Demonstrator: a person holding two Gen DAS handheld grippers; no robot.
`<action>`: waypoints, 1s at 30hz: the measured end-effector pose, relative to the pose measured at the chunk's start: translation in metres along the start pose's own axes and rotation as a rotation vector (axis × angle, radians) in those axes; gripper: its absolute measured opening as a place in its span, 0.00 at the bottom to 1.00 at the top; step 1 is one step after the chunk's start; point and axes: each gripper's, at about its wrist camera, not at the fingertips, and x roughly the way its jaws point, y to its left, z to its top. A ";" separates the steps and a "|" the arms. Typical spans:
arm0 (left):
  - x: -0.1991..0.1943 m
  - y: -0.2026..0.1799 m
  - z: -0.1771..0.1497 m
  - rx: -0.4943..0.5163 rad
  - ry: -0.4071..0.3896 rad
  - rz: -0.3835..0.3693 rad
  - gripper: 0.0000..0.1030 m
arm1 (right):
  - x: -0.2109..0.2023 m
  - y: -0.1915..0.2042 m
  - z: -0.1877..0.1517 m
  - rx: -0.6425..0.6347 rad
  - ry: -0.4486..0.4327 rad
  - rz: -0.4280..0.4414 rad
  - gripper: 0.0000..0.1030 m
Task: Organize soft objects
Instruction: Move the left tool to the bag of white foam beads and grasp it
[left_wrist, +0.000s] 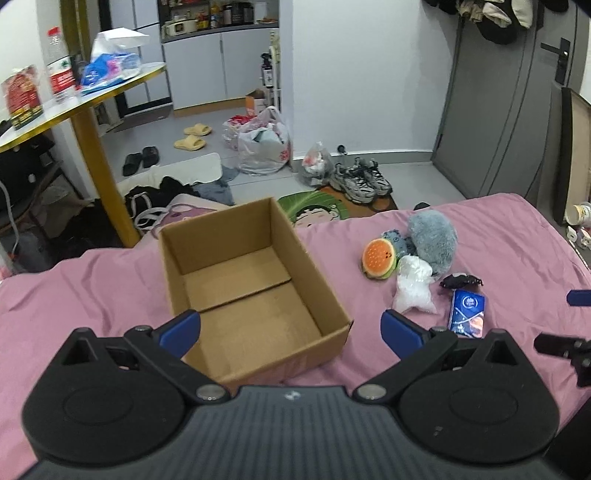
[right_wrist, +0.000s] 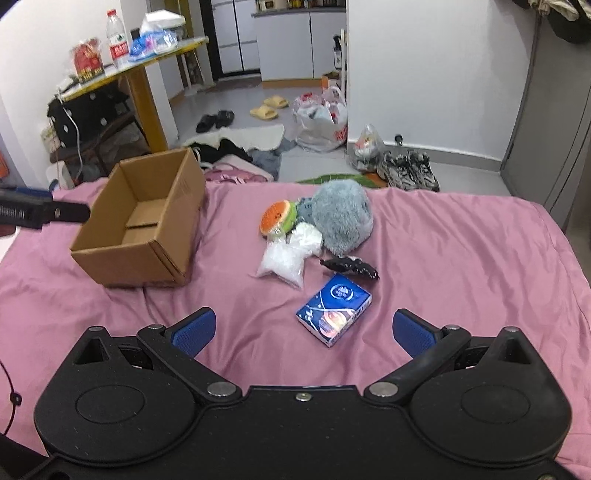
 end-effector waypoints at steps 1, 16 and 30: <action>0.003 -0.001 0.003 0.004 -0.001 -0.006 1.00 | 0.003 0.001 0.001 0.002 0.005 0.000 1.00; 0.054 -0.041 0.028 0.057 0.011 -0.153 1.00 | 0.042 -0.009 -0.003 0.075 0.013 -0.042 0.82; 0.107 -0.068 0.032 0.067 0.023 -0.245 0.87 | 0.094 -0.015 -0.010 0.218 0.015 -0.060 0.64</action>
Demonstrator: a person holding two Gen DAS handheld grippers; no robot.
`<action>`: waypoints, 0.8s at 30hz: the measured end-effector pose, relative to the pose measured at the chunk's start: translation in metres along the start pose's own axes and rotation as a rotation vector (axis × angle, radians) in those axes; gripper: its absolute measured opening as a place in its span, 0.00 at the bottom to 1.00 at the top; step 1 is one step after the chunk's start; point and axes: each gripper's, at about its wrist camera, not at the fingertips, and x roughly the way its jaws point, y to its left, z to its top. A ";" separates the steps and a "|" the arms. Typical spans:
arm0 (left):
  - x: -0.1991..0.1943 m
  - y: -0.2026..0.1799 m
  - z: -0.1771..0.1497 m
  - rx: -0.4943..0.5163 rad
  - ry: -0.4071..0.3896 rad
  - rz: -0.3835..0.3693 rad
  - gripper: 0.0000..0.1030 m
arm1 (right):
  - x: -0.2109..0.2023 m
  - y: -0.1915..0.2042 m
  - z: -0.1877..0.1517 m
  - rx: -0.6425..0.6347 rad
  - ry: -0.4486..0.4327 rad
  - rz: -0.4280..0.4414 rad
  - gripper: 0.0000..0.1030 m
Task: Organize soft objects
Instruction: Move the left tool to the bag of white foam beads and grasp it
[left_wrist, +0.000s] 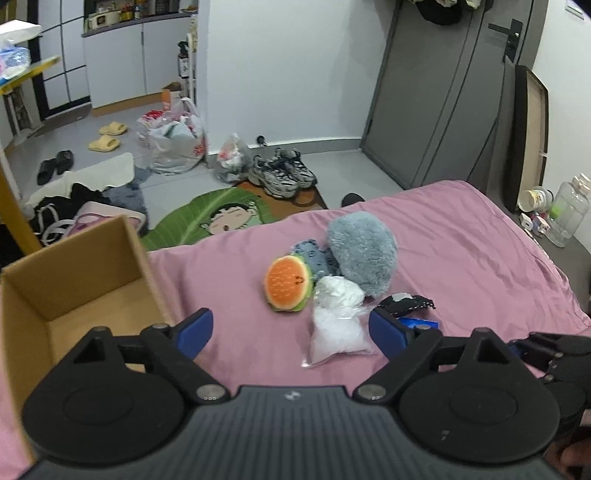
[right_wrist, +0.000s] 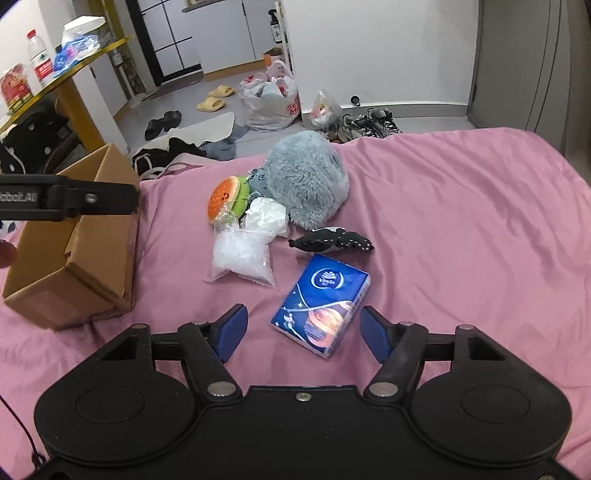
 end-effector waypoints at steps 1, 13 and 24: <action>0.006 -0.003 0.000 0.002 0.007 -0.003 0.86 | 0.004 0.001 -0.001 0.006 -0.003 0.002 0.65; 0.063 -0.016 -0.003 0.000 0.093 -0.026 0.83 | 0.038 0.002 -0.008 0.030 0.038 -0.086 0.66; 0.106 -0.035 -0.017 0.002 0.161 -0.040 0.83 | 0.048 -0.001 -0.016 0.029 0.062 -0.128 0.55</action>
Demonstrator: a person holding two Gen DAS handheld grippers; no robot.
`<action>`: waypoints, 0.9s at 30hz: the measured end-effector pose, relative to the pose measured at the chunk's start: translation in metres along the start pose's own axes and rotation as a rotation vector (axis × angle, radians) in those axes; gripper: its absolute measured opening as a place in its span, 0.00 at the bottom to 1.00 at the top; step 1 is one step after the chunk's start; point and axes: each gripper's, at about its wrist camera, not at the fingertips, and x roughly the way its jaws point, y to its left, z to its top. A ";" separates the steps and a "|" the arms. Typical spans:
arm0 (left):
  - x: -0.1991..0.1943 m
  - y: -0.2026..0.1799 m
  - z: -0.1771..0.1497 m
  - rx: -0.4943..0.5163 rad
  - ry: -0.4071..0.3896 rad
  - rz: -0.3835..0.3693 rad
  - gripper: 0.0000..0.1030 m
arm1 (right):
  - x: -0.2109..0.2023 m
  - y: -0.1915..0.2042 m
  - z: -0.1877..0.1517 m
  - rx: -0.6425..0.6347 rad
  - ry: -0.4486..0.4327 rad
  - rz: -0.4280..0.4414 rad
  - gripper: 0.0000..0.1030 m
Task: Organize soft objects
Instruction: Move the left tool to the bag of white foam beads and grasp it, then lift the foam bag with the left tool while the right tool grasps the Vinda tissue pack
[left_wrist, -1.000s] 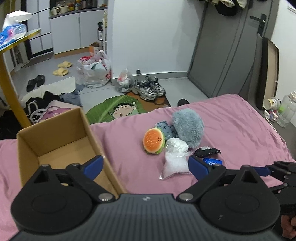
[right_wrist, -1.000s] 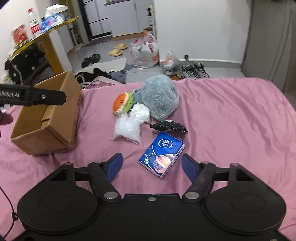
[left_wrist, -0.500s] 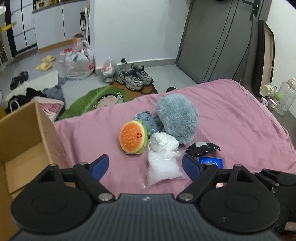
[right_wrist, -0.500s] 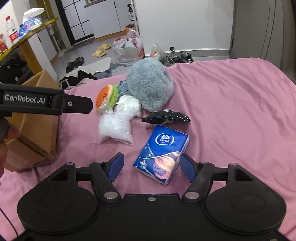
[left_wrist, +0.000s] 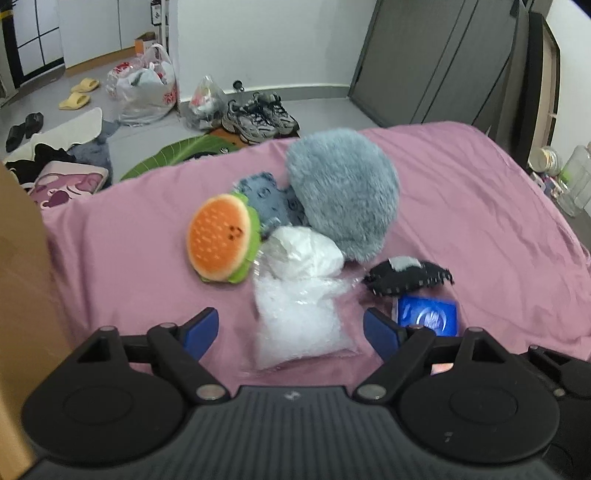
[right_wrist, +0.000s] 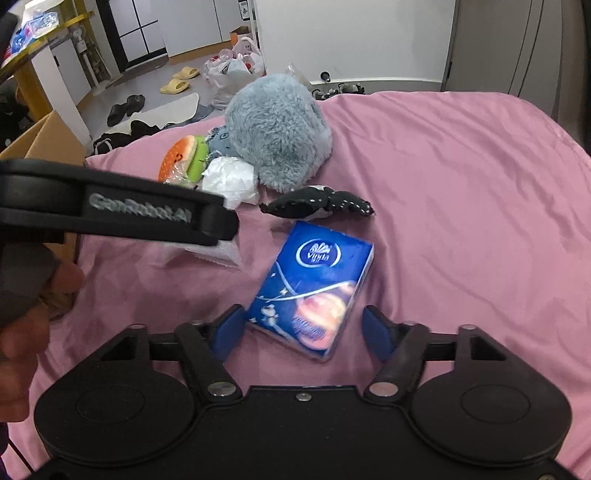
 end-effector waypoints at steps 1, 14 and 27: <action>0.002 -0.003 -0.002 0.007 0.004 0.002 0.83 | -0.001 -0.003 0.000 0.005 0.000 0.006 0.54; 0.021 -0.026 -0.016 0.062 0.007 0.077 0.72 | -0.021 -0.025 -0.014 0.027 0.016 -0.005 0.53; -0.007 -0.031 -0.029 -0.004 -0.059 0.074 0.46 | -0.020 -0.029 -0.004 0.038 0.002 0.015 0.53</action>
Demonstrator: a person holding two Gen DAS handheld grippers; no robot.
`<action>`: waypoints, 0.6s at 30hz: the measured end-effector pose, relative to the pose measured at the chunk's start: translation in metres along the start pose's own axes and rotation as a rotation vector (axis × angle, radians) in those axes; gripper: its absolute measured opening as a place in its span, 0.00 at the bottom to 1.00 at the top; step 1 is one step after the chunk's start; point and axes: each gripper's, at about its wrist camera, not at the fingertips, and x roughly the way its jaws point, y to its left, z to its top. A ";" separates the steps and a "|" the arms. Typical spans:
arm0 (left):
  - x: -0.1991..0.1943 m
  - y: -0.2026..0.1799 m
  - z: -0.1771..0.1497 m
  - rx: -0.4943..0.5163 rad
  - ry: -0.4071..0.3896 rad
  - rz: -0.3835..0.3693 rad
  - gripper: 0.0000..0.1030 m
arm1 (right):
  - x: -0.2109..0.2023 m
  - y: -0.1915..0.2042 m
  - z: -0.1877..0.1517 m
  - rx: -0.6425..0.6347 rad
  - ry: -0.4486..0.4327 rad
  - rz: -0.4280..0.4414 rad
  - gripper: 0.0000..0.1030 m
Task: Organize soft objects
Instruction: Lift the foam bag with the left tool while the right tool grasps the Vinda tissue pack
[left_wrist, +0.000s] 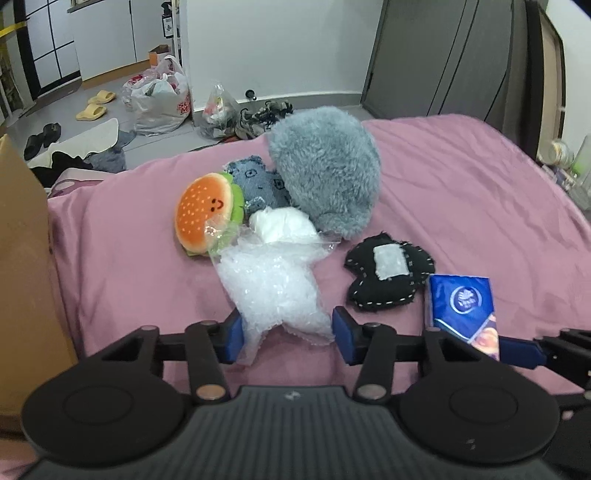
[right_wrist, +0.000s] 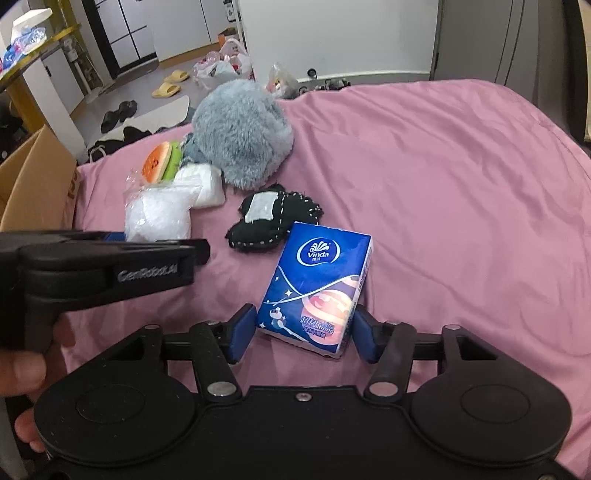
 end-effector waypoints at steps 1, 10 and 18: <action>-0.003 0.000 0.001 -0.001 -0.004 -0.004 0.46 | -0.002 0.000 0.001 -0.001 -0.008 -0.001 0.53; -0.036 0.004 0.005 0.000 -0.062 -0.013 0.44 | -0.024 -0.001 0.009 0.002 -0.069 0.016 0.52; -0.055 0.011 0.008 -0.010 -0.095 0.005 0.44 | -0.037 0.004 0.014 -0.016 -0.121 0.038 0.52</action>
